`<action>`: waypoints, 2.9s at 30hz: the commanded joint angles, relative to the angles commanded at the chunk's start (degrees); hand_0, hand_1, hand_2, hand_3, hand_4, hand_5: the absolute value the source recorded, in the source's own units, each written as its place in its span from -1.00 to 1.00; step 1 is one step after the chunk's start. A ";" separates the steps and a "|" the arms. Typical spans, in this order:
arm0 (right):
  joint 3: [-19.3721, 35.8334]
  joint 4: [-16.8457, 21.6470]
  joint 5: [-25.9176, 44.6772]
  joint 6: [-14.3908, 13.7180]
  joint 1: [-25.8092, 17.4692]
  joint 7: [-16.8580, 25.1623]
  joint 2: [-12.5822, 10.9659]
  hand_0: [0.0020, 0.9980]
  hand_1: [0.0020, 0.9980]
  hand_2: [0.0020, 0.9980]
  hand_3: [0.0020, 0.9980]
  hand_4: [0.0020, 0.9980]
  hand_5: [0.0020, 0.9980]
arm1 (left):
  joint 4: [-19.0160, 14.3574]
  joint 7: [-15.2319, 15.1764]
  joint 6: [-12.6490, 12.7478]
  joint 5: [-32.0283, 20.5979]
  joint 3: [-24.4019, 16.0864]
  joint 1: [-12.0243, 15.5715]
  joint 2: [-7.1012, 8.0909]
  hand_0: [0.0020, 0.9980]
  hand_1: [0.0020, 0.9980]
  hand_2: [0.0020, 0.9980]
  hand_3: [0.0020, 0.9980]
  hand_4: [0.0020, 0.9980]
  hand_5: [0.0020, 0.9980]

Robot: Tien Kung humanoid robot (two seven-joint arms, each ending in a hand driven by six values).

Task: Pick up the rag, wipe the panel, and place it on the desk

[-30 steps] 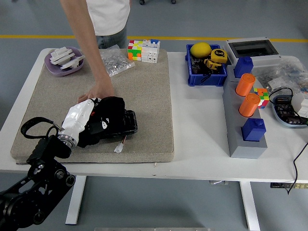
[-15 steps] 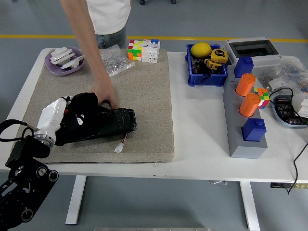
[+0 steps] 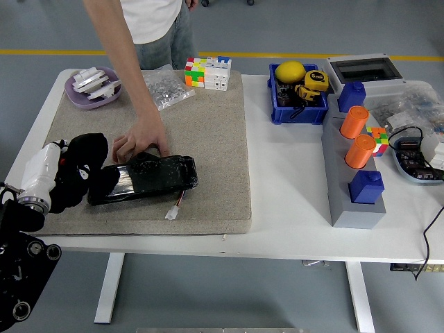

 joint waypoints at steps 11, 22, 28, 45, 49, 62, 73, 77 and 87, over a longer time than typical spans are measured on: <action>-0.41 0.00 0.49 -0.30 -0.16 -0.15 0.08 0.44 0.22 0.21 0.16 1.00 -0.10 | 2.49 -1.48 1.40 -0.59 -3.85 0.25 0.40 -0.40 -0.43 0.05 0.01 -0.75 -1.00; 0.04 0.00 -0.17 -0.65 -0.07 -0.35 0.13 0.44 0.22 0.21 0.16 1.00 -0.10 | 11.37 -9.37 4.69 -8.18 -3.50 -2.38 1.04 -0.23 0.04 0.14 0.11 0.12 -0.85; 0.93 0.00 -1.23 -0.75 -0.05 -0.45 0.18 0.44 0.22 0.21 0.16 1.00 -0.10 | 14.11 -12.82 5.40 -11.48 -3.83 -2.83 1.04 0.06 0.51 0.52 0.29 0.65 -0.62; 1.08 0.00 -1.34 -0.84 -0.47 -0.56 0.55 0.45 0.22 0.20 0.16 1.00 -0.10 | 2.79 -21.60 3.75 -26.88 -7.76 2.08 0.60 0.54 0.72 0.66 0.70 1.00 -0.03; -0.40 0.00 0.12 -1.19 -0.75 -0.78 0.57 0.45 0.22 0.20 0.16 1.00 -0.10 | -1.27 -26.59 0.88 -35.99 -9.11 3.15 0.74 0.45 0.60 0.56 0.60 1.00 0.12; -6.38 0.00 3.69 -1.50 -0.68 -1.59 0.09 0.45 0.22 0.20 0.16 1.00 -0.10 | 2.34 -31.09 -9.97 -53.46 -13.45 2.99 2.00 0.41 0.55 0.54 0.57 1.00 0.10; -9.16 0.00 4.51 -1.34 -0.03 -2.02 -0.28 0.45 0.22 0.20 0.16 1.00 -0.09 | 1.49 -31.88 -13.26 -60.06 -13.36 3.14 3.02 0.39 0.52 0.49 0.53 1.00 0.11; -9.38 0.00 4.00 -1.27 0.13 -2.22 -0.50 0.45 0.22 0.20 0.16 1.00 -0.09 | 1.69 -31.73 -13.21 -59.92 -13.30 3.10 3.40 0.39 0.52 0.49 0.53 1.00 0.11; -10.06 0.00 3.06 -0.42 -0.36 -2.93 -0.76 0.45 0.23 0.21 0.16 1.00 -0.09 | 1.79 -31.43 -13.48 -58.84 -13.19 4.18 3.70 0.39 0.52 0.49 0.51 1.00 0.13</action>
